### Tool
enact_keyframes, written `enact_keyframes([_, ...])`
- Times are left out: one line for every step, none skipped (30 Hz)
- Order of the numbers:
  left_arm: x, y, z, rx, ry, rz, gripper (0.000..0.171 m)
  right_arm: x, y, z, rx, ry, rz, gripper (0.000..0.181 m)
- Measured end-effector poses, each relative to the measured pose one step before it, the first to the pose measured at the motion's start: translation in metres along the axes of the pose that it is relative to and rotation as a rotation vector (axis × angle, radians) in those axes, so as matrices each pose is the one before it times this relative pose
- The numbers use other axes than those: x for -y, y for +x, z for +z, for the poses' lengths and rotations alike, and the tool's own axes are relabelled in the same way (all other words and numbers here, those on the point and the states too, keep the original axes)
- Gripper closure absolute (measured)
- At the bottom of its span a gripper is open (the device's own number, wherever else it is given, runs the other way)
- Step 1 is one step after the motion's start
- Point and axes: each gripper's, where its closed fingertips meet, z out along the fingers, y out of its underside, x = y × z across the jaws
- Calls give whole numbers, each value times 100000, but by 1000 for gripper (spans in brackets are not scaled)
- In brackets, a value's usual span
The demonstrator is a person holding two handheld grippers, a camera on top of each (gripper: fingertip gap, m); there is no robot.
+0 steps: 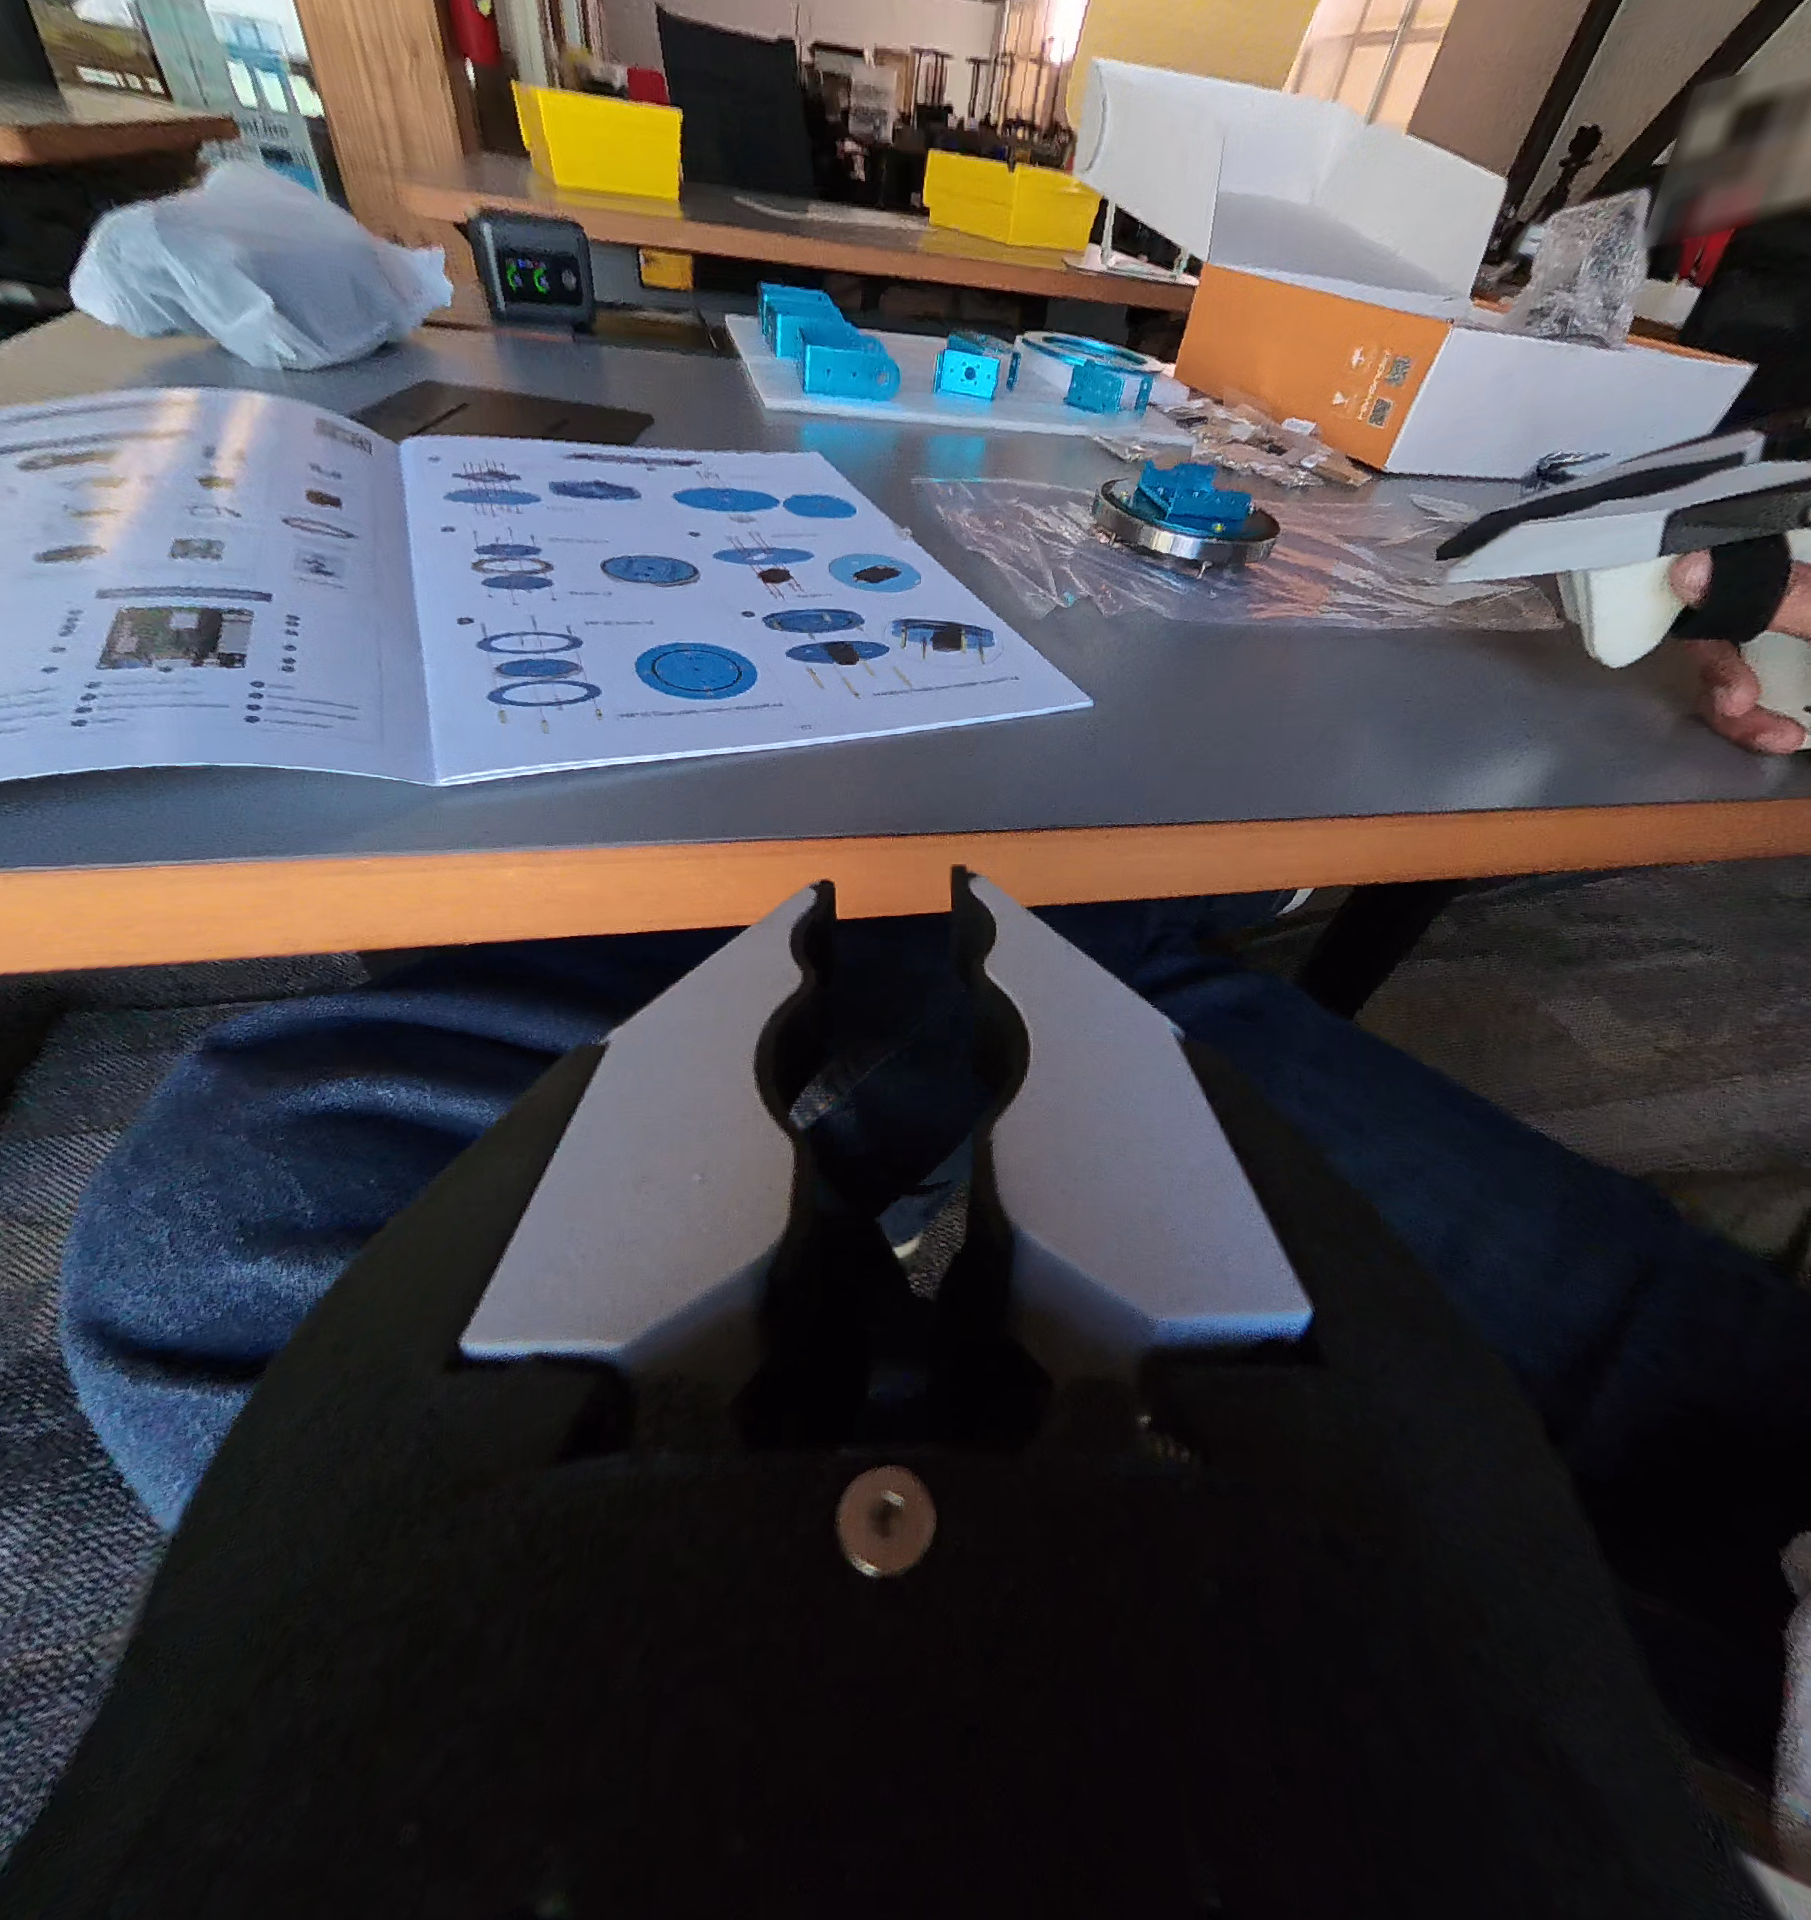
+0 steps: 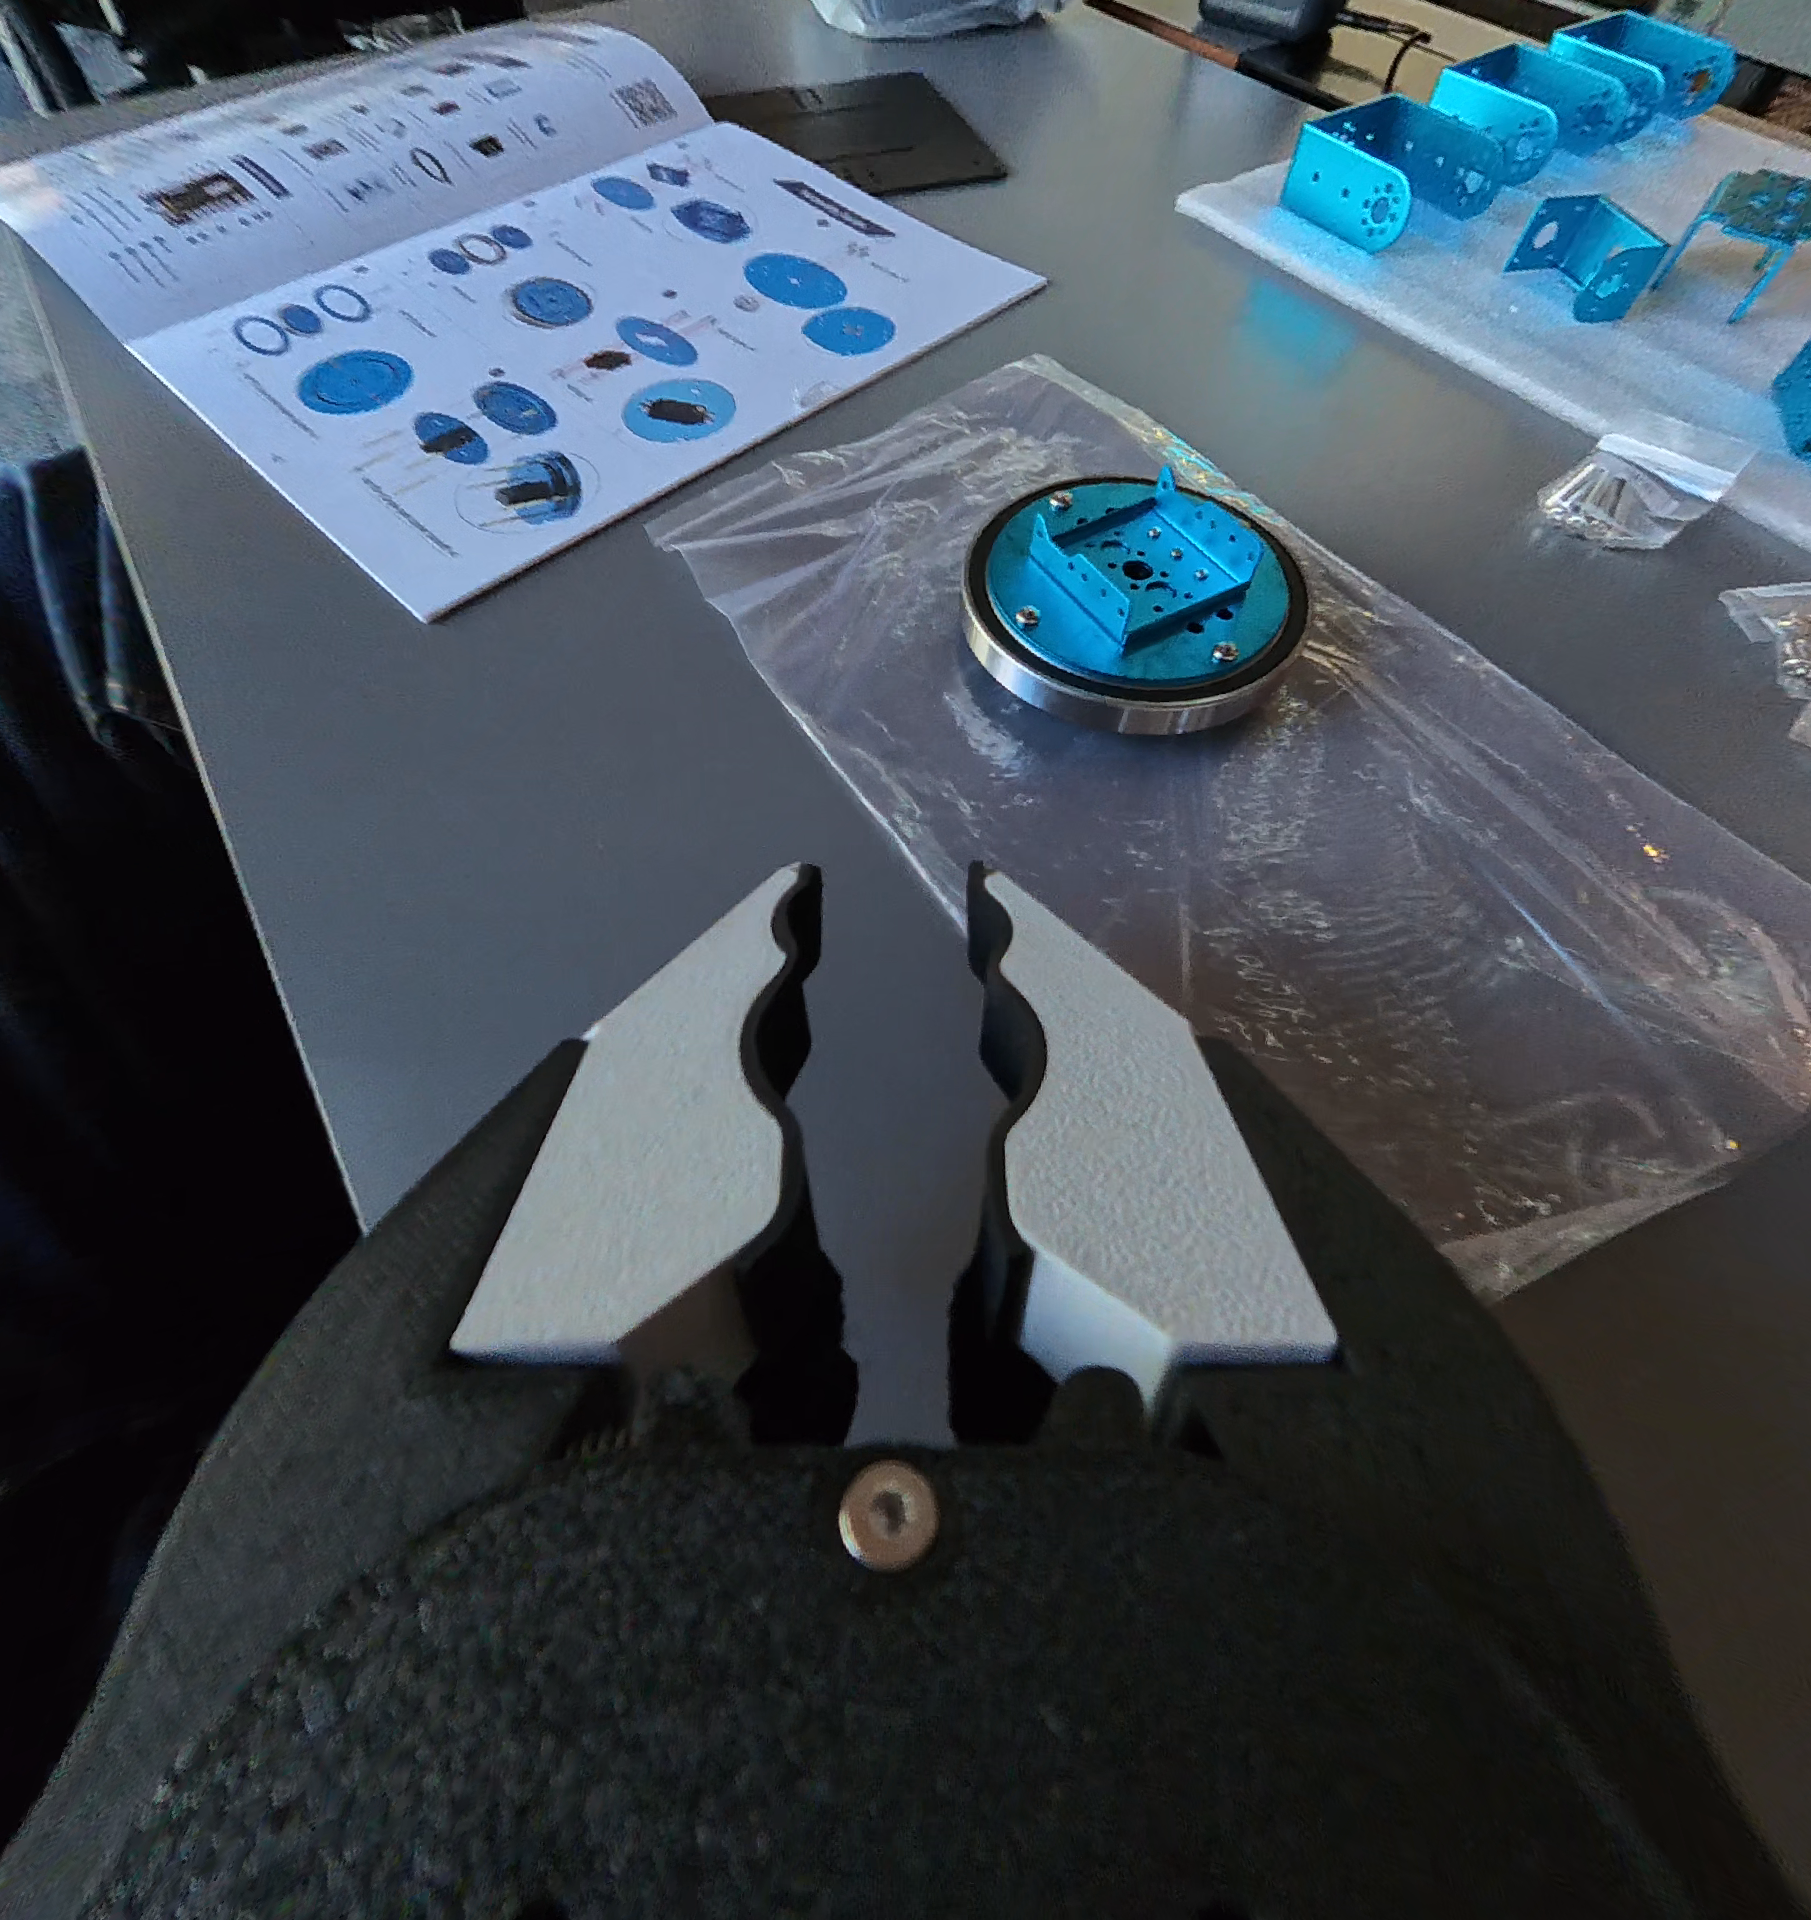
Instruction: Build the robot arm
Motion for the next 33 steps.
enact_keyframes([366, -340, 304, -655, -1371, -2151, 150, 104, -135, -89, 2476, 901, 854, 154])
enact_keyframes([540, -471, 350, 119, -1249, -1214, 150, 113, -92, -86, 2749, 863, 1212, 153])
enact_keyframes([658, -602, 402, 946, -1328, 360, 150, 151, -45, -50, 3070, 967, 1533, 152])
enact_keyframes([802, -732, 467, 1712, -1060, 1554, 150, 153, 61, 9, 2753, 724, 1445, 150])
enact_keyframes([848, -825, 556, 2084, -845, 1815, 150, 177, 230, 54, 1605, 625, 1302, 149])
enact_keyframes([743, -841, 676, 1730, -1468, 1514, 150, 269, 378, 61, 725, 947, 1010, 149])
enact_keyframes([567, -832, 818, 1390, -2276, 1242, 150, 354, 453, 57, 255, 1301, 650, 149])
enact_keyframes([425, -799, 926, 1020, -2650, 1010, 149, 488, 448, 72, 142, 1861, 532, 149])
enact_keyframes([387, -652, 1008, 209, -2452, 720, 150, 529, 462, 123, 26, 1927, 395, 149])
enact_keyframes([358, -493, 1053, -586, -2253, 593, 150, 414, 470, 210, 93, 994, -220, 150])
enact_keyframes([357, -318, 1059, -1150, -2014, 452, 150, 212, 579, 251, -475, -621, -960, 149])
enact_keyframes([302, -215, 1021, -1431, -1991, 502, 150, 149, 859, 205, -2226, -1151, -1179, 149])
enact_keyframes([248, -225, 928, -1089, -1989, 830, 150, 249, 936, 149, -2904, -190, -564, 149])
enact_keyframes([240, -380, 796, -60, -1569, 878, 150, 223, 724, 92, -1845, 492, 607, 149])
enact_keyframes([240, -463, 644, 511, -855, 609, 150, 75, 550, 46, -1065, 704, 2080, 148])
enact_keyframes([136, -461, 506, 559, -779, 109, 150, -126, 375, 13, -514, 218, 3159, 148])
enact_keyframes([38, -447, 376, 674, -764, -448, 150, -160, 248, -58, -420, 508, 3082, 147])
enact_keyframes([-30, -392, 286, 756, -410, -782, 150, -87, 179, -110, -717, 1057, 2104, 147])
enact_keyframes([-76, -283, 199, 506, -52, -887, 150, -52, 201, -172, -1154, 801, 805, 147])
enact_keyframes([-62, -118, 116, -87, 453, -906, 150, 49, 287, -214, -1824, 767, -55, 148])
enact_keyframes([-16, 18, 46, -485, 982, -778, 150, 218, 349, -252, -2186, 1528, -380, 148])
enact_keyframes([-2, 32, 1, -369, 1036, -476, 150, 266, 324, -214, -1579, 1760, -6, 150])
enact_keyframes([-4, -17, -38, 125, 798, -146, 150, 118, 246, -78, -442, 834, 844, 150])
enact_keyframes([42, -90, -63, 667, 815, -16, 150, -156, 240, 62, -23, -794, 1682, 150])
enact_keyframes([67, -118, -74, 580, 537, 28, 150, -225, 233, 101, -253, -1422, 1616, 148])
enact_keyframes([64, -70, -62, 56, 121, 131, 150, -107, 105, 65, -34, -618, 962, 148])
enact_keyframes([99, -78, -62, -197, 104, 99, 150, -1, 56, 15, -148, -73, 319, 148])
enact_keyframes([120, -96, -26, -293, 1, 90, 150, 8, 118, -4, -514, 36, 389, 148])
enact_keyframes([98, -142, 20, -215, -330, 195, 150, 0, 36, 0, 371, -4, 838, 149])
enact_keyframes([67, -168, 56, -2, -473, 302, 150, -1, 61, 5, 756, -20, 1485, 148])
enact_keyframes([36, -164, 100, 93, -540, 346, 150, 40, 87, -4, 955, 223, 1958, 148])
enact_keyframes([5, -116, 127, 23, -527, 260, 150, 93, 94, -25, 1051, 616, 2092, 149])
enact_keyframes([-48, -57, 142, -199, -562, 83, 150, 116, 84, -28, 1105, 686, 1943, 149])
